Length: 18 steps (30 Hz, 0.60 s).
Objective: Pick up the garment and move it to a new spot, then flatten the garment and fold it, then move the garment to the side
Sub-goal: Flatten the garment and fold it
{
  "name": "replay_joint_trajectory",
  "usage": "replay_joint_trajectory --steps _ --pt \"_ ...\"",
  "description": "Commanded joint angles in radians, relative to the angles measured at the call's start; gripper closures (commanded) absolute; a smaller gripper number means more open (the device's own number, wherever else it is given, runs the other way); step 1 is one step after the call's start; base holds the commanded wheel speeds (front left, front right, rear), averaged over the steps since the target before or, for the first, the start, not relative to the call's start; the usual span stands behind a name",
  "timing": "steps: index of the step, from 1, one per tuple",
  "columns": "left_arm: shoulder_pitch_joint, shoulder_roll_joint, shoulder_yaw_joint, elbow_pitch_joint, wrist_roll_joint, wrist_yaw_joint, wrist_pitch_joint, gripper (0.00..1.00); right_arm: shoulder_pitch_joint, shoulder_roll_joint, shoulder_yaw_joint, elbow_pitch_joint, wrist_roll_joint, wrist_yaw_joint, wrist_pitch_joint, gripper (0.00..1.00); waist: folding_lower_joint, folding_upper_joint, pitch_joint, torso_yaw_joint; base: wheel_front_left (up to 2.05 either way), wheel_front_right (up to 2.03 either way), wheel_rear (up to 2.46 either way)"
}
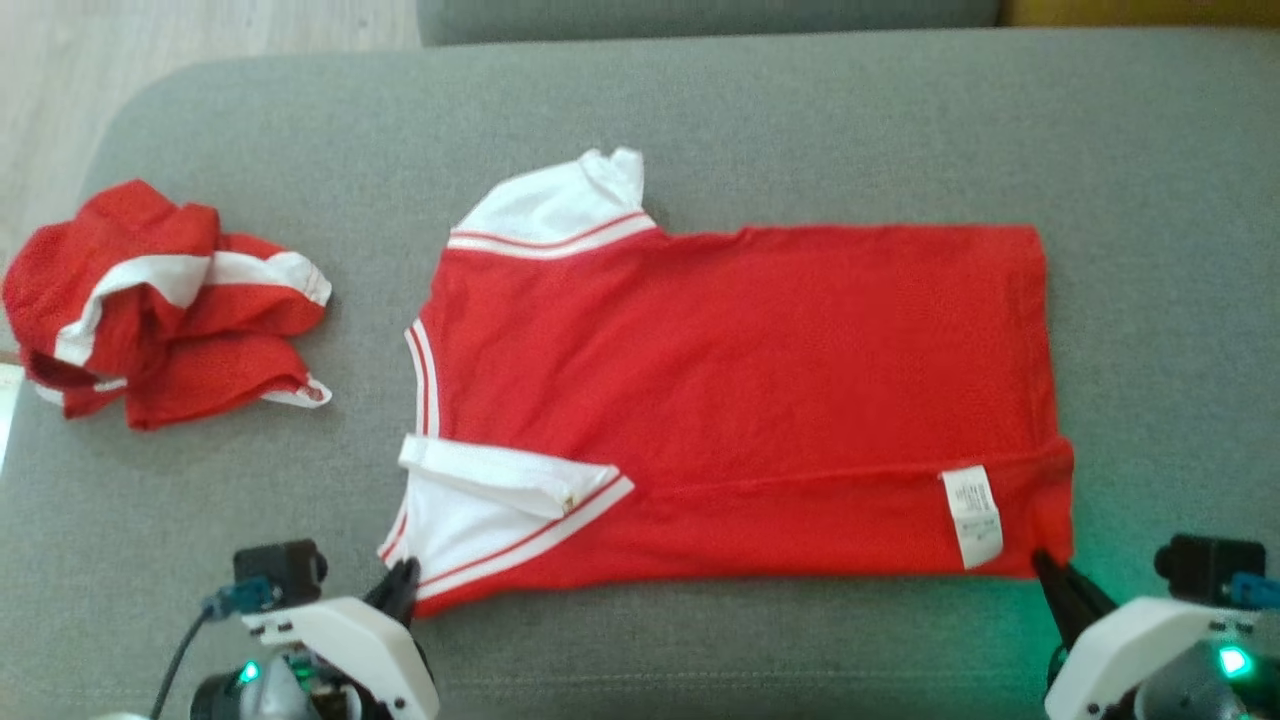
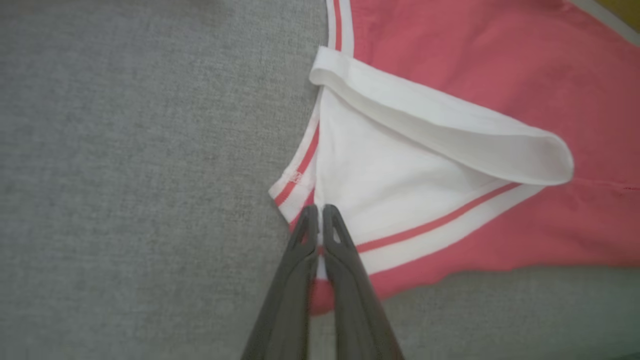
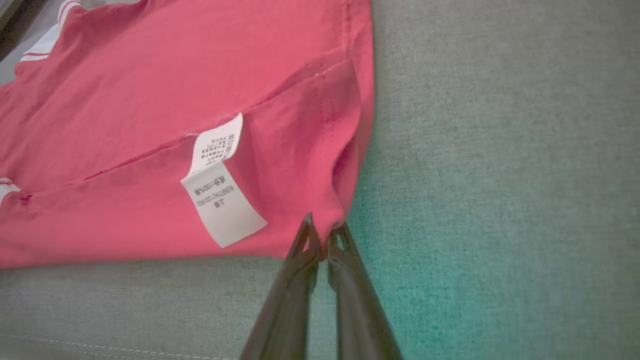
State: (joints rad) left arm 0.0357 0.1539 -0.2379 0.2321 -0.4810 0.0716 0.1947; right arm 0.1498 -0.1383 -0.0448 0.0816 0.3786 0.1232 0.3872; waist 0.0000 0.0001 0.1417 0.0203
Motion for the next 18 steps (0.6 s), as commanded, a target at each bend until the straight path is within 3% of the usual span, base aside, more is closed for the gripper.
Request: replay_joint_trajectory --steps 1,2,3,10,18 --pt "-0.017 0.016 0.032 -0.04 -0.009 0.003 0.006 1.0 0.004 -0.012 0.006 -0.045 0.002 0.008 0.011 0.58 0.0 -0.0001 -0.015 0.002 0.0 0.0 0.0" --pt "-0.013 0.013 0.029 -0.047 -0.009 0.003 0.005 0.6 0.012 -0.006 0.001 -0.055 0.003 0.008 0.015 0.0 0.0 -0.0001 -0.017 0.002 0.0 0.0 0.0" --pt "-0.01 0.013 0.025 -0.054 -0.004 0.006 0.001 0.0 0.021 -0.003 -0.002 -0.062 0.0 0.008 0.022 0.0 0.0 -0.0001 -0.022 0.001 0.0 0.0 0.0" --pt "-0.014 0.008 0.038 -0.124 0.067 0.05 -0.163 0.0 0.038 0.029 -0.035 -0.211 -0.066 0.008 -0.084 0.0 0.0 -0.0001 -0.04 -0.013 0.0 0.0 0.0" --pt "-0.057 0.032 0.047 -0.24 0.167 0.106 -0.297 0.0 -0.029 0.034 -0.003 -0.348 -0.119 0.008 -0.197 0.0 0.0 -0.0001 -0.054 -0.034 0.0 0.0 0.0"
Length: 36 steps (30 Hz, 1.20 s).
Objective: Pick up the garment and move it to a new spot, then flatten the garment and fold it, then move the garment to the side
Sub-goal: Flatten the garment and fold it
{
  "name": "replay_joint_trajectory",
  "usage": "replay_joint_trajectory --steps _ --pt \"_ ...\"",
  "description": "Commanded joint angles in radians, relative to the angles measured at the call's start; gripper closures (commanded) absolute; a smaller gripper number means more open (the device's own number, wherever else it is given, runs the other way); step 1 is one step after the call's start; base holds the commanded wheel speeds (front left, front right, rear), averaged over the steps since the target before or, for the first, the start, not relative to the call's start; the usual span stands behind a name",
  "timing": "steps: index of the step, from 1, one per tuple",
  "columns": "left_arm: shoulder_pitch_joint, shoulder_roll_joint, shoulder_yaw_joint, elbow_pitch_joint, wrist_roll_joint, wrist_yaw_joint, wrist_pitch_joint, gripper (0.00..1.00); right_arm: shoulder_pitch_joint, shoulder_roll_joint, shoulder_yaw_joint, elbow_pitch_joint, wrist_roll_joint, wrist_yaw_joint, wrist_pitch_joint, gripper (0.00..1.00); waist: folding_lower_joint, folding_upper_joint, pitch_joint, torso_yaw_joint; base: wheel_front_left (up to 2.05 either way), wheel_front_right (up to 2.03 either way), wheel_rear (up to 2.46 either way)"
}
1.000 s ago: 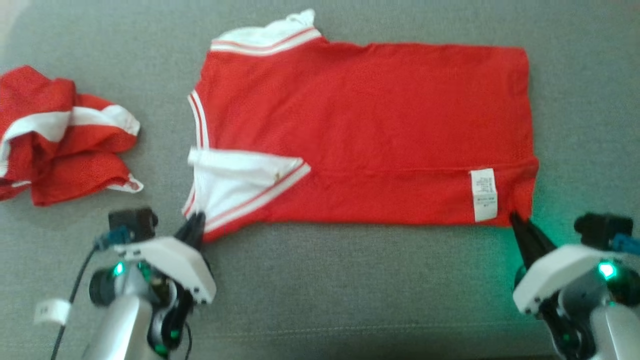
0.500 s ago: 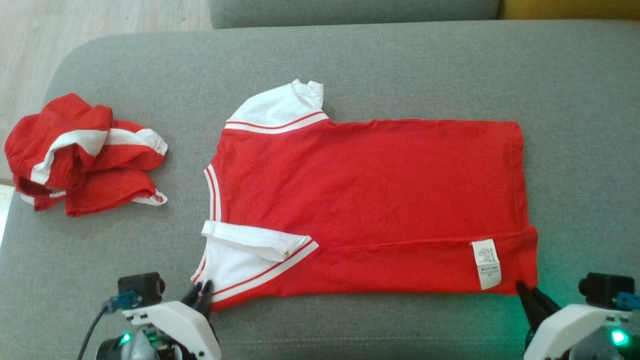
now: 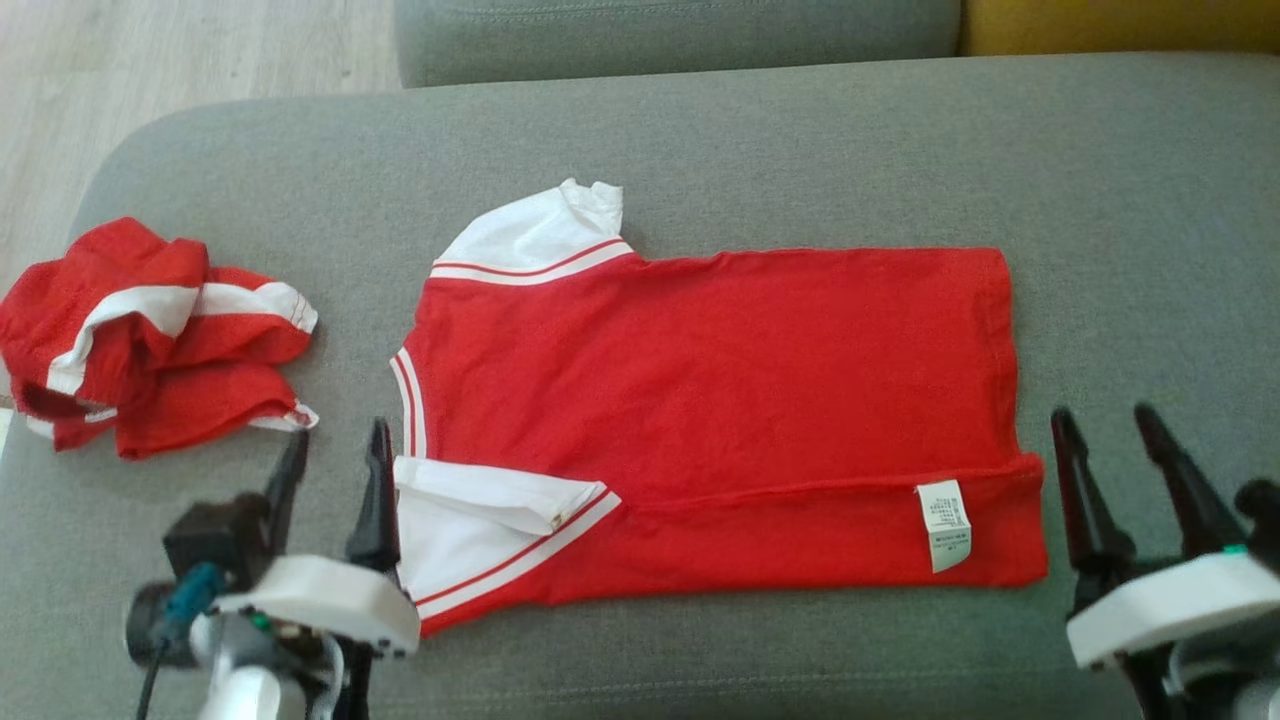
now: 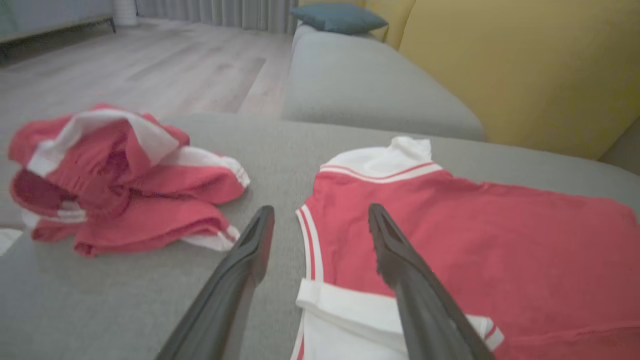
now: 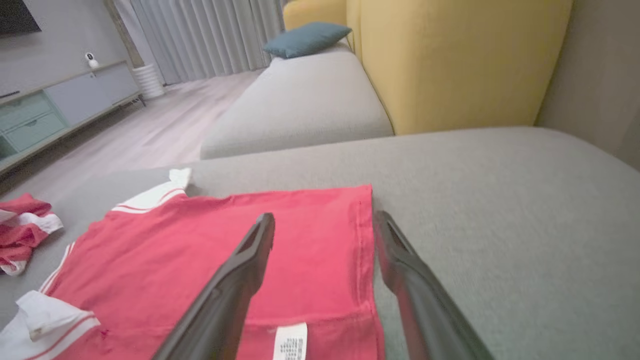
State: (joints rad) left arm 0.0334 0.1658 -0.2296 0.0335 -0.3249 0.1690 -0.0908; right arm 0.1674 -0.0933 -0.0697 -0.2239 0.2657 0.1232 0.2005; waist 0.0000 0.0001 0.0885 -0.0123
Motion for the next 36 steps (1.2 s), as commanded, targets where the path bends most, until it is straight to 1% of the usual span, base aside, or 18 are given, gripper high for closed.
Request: replay_joint_trajectory --steps 1,6,13,16,19,23,27,33,36 --pt "-0.06 0.021 0.037 -0.058 0.02 0.013 -0.018 0.0 -0.055 -0.011 0.026 -0.051 -0.007 0.008 -0.016 0.0 0.0 -0.0001 -0.002 -0.003 0.0 0.0 0.0" --pt "-0.069 0.031 0.035 -0.104 0.043 0.03 -0.02 0.0 -0.082 -0.014 0.043 -0.072 -0.012 0.008 -0.035 0.0 0.0 -0.0001 -0.002 -0.007 0.0 0.0 0.0" --pt "-0.069 0.033 0.032 -0.127 0.048 0.043 -0.014 0.0 -0.088 -0.01 0.04 -0.07 -0.01 0.008 -0.035 0.0 0.0 -0.0001 0.015 -0.003 0.0 0.0 0.0" --pt "-0.102 0.028 0.022 -0.128 0.036 0.028 -0.004 0.0 -0.092 -0.007 0.039 -0.075 -0.007 0.008 -0.035 0.0 0.0 -0.0001 0.049 -0.004 0.0 0.0 0.0" --pt "-0.186 0.022 0.005 -0.082 0.015 -0.008 0.024 0.0 -0.105 -0.005 0.042 -0.079 -0.004 0.008 -0.034 0.0 0.0 -0.0001 0.099 -0.009 0.0 0.0 0.0" --pt "-0.368 0.004 -0.02 0.045 -0.01 -0.07 0.051 0.0 -0.138 -0.006 0.055 -0.08 -0.001 0.008 -0.039 0.0 0.0 -0.0001 0.174 -0.026 0.0 0.0 0.0" --pt "-0.566 -0.019 -0.034 0.236 -0.028 -0.122 0.068 0.0 -0.18 -0.014 0.072 -0.071 0.004 0.008 -0.047 0.0 0.0 -0.0001 0.241 -0.057 0.0 0.0 0.0" --pt "-0.829 -0.06 -0.04 0.575 -0.051 -0.168 0.059 0.0 -0.214 -0.018 0.078 -0.055 0.008 0.008 -0.058 0.0 0.0 -0.0001 0.312 -0.084 0.0 0.0 0.0" --pt "-0.934 -0.069 -0.049 0.738 -0.048 -0.182 0.047 0.0 -0.228 -0.019 0.086 -0.044 0.012 0.008 -0.061 0.0 0.0 -0.0001 0.336 -0.096 0.0 0.0 0.0"
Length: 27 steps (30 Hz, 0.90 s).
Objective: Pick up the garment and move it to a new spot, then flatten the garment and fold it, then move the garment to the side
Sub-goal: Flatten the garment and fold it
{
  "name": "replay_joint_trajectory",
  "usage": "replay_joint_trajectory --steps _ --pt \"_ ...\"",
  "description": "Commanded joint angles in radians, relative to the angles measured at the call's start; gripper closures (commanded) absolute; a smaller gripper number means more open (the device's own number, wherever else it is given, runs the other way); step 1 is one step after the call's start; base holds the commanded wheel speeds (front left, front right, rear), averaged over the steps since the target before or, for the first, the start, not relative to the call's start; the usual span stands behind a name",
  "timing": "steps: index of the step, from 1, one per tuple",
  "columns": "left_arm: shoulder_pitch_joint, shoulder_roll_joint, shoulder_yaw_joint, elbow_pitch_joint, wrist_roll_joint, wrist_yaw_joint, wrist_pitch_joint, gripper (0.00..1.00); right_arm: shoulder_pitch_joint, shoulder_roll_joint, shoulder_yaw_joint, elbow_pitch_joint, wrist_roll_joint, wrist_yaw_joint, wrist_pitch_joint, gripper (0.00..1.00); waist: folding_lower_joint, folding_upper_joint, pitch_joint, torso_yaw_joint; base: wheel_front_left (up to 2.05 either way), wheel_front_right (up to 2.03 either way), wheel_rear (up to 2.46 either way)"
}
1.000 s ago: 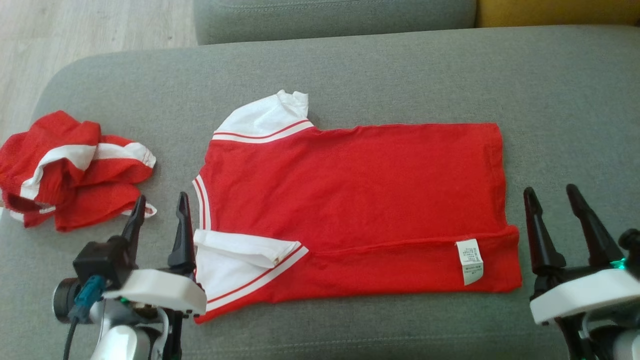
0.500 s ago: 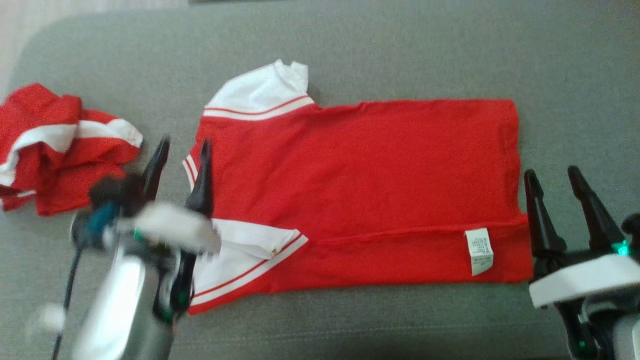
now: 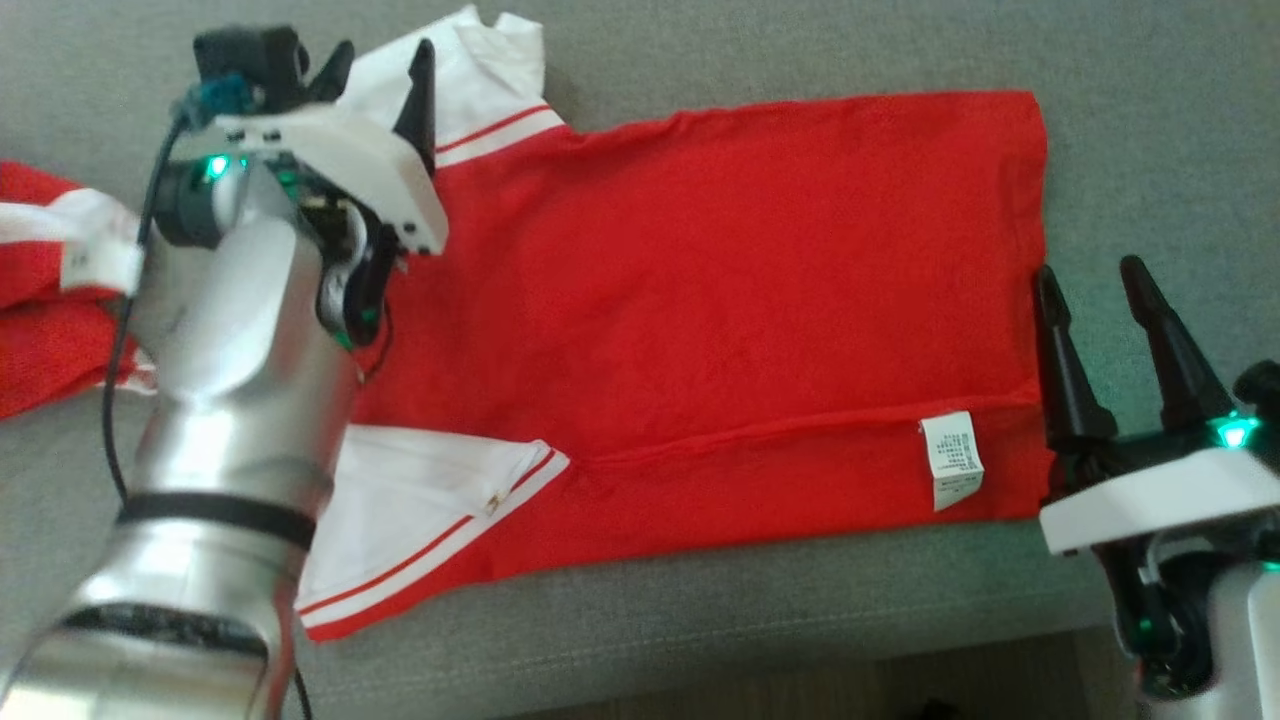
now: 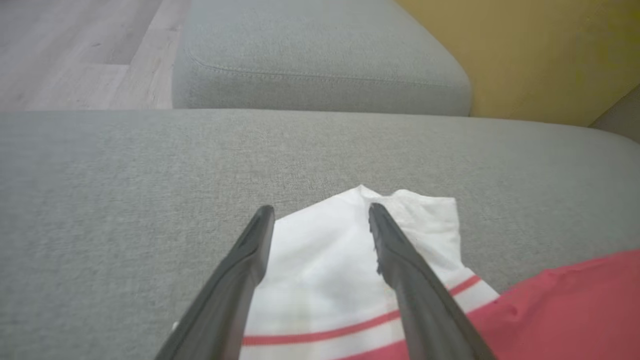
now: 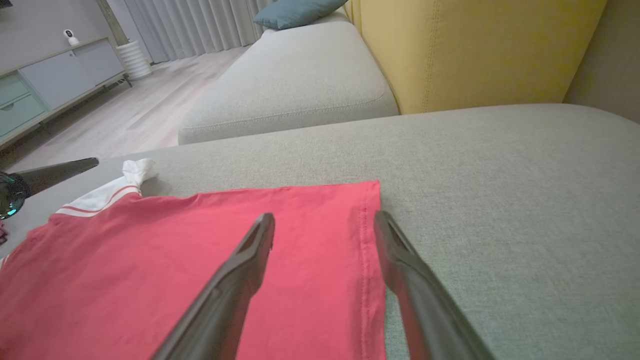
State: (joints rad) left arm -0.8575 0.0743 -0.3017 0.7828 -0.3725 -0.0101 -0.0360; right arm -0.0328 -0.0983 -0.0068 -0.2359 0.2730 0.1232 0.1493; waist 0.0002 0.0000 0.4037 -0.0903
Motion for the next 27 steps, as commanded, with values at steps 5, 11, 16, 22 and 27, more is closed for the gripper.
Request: replay_joint_trajectory --steps 5,11,16,22,27 --pt "-0.153 0.022 -0.002 0.221 0.026 0.011 0.019 0.0 -0.041 -0.019 0.038 -0.01 0.012 0.008 -0.013 0.0 -0.0002 0.0 0.031 -0.031 0.0 0.0 0.0" --pt "-0.22 0.017 -0.043 0.388 0.057 0.029 0.069 0.0 -0.048 -0.024 0.035 0.01 0.02 0.008 -0.007 0.0 -0.0002 0.0 0.031 -0.032 0.0 0.0 0.0" --pt "-0.23 0.006 -0.072 0.461 0.067 0.026 0.085 1.0 -0.063 -0.032 0.035 0.032 0.036 0.008 0.01 0.0 -0.0002 0.0 0.025 -0.033 0.0 0.0 0.0" --pt "-0.228 0.003 -0.073 0.469 0.06 0.026 -0.003 1.0 -0.103 -0.059 0.018 0.086 0.055 0.008 0.019 0.0 -0.0002 0.0 0.014 -0.026 0.0 0.0 0.0" --pt "-0.236 -0.009 -0.069 0.462 0.04 0.014 -0.096 1.0 -0.206 -0.109 0.005 0.222 0.079 0.008 0.031 0.0 -0.0002 0.0 0.011 0.007 0.0 0.0 0.0"
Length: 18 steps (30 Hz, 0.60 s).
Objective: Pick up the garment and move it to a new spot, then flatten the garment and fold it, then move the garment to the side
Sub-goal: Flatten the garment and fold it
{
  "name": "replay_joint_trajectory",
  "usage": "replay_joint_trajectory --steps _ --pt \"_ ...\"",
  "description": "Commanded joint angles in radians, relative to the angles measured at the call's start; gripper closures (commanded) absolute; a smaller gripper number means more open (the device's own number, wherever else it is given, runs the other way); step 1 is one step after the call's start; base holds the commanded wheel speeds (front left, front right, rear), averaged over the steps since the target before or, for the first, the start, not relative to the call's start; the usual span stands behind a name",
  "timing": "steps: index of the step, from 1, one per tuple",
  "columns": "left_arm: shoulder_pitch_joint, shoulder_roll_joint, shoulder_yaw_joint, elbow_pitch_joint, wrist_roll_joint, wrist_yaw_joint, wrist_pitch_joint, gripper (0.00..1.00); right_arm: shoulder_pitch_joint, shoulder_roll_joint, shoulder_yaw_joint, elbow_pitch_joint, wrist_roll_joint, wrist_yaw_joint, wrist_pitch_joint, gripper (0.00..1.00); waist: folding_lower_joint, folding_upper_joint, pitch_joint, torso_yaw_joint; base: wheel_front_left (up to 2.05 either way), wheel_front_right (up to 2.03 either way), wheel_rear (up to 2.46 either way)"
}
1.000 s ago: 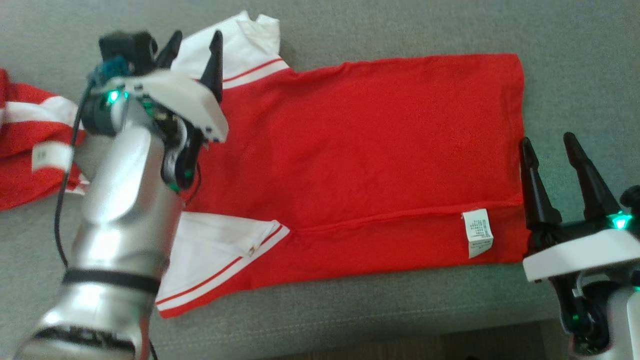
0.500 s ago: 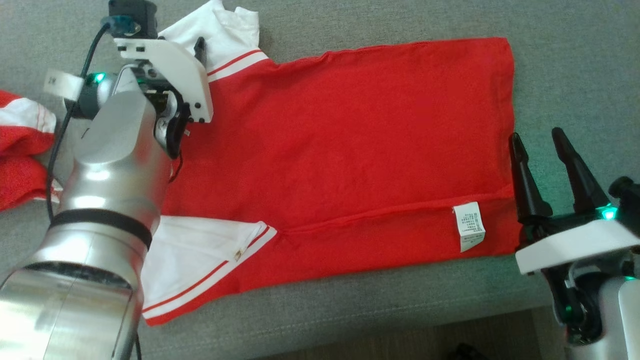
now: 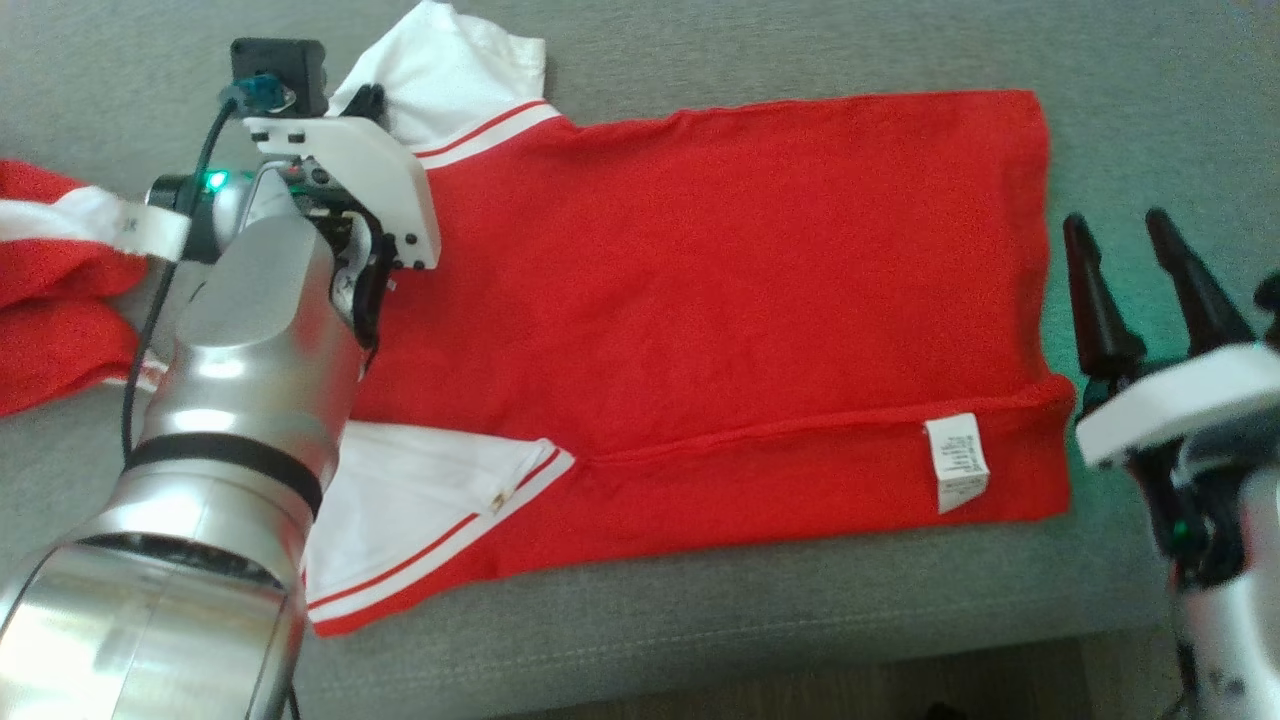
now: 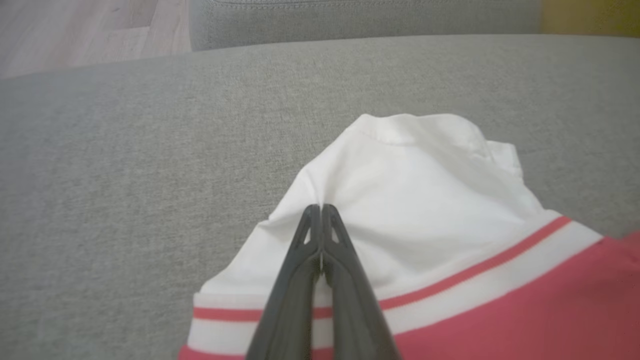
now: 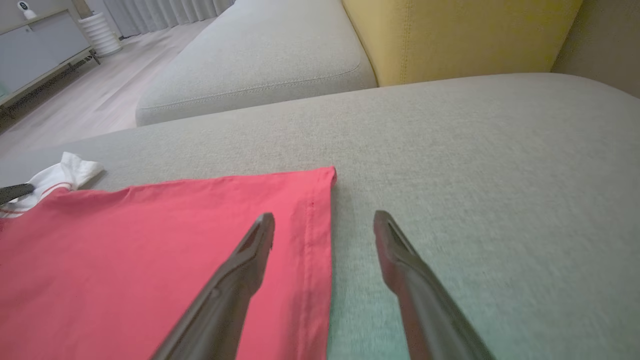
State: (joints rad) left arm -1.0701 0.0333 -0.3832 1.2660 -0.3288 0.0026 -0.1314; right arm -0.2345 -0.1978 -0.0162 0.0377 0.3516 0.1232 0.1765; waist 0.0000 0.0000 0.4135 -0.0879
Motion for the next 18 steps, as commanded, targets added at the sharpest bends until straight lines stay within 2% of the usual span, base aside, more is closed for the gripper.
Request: replay_joint_trajectory --steps 1,8,17,18 --pt "-0.026 0.029 0.011 -0.024 -0.006 -0.001 -0.017 1.0 -0.028 -0.022 0.016 -0.02 0.003 0.008 0.002 0.0 0.0 0.0 0.003 0.014 0.0 0.0 0.0" --pt "-0.041 0.018 -0.011 -0.059 -0.028 -0.023 -0.095 1.0 -0.21 -0.071 0.038 0.222 0.063 0.008 -0.009 0.0 0.0 0.0 0.028 0.067 0.0 0.0 0.0" --pt "-0.019 0.017 -0.071 -0.119 -0.083 -0.032 -0.121 1.0 -0.379 -0.115 0.119 0.486 0.13 0.008 0.028 0.0 0.0 0.0 0.031 0.088 0.0 0.0 0.0" --pt "-0.016 0.017 -0.077 -0.125 -0.089 -0.03 -0.123 1.0 -0.391 -0.12 0.13 0.504 0.137 0.008 0.033 0.33 0.0 0.0 0.031 0.089 0.0 0.0 0.0"
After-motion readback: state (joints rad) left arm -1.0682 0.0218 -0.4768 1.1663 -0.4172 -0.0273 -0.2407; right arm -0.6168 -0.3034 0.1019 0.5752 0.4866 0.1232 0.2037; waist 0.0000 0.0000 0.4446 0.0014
